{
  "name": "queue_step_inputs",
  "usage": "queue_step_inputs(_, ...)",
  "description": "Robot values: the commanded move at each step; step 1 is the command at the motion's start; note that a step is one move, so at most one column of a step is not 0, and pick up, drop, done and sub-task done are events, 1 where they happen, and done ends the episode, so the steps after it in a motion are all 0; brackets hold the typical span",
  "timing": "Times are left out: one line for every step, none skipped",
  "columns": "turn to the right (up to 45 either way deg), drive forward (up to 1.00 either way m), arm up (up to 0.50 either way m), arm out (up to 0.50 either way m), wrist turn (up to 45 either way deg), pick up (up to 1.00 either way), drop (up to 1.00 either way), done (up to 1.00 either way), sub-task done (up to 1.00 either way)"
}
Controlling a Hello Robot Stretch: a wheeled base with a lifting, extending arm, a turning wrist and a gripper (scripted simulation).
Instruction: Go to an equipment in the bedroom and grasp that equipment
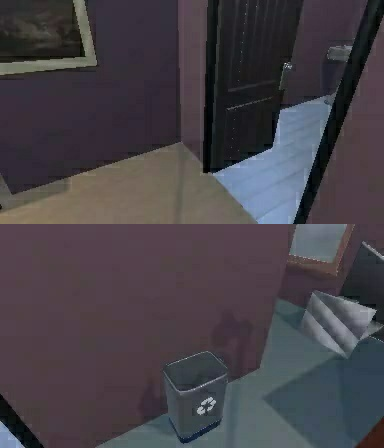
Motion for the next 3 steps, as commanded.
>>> queue_step_inputs(15.0,0.0,0.0,0.0,0.0,0.0,0.0,0.0,0.0)
queue_step_inputs(0.0,1.0,0.0,0.0,0.0,0.0,0.0,0.0,0.0)
queue_step_inputs(0.0,0.1,0.0,0.0,0.0,0.0,0.0,0.0,0.0)
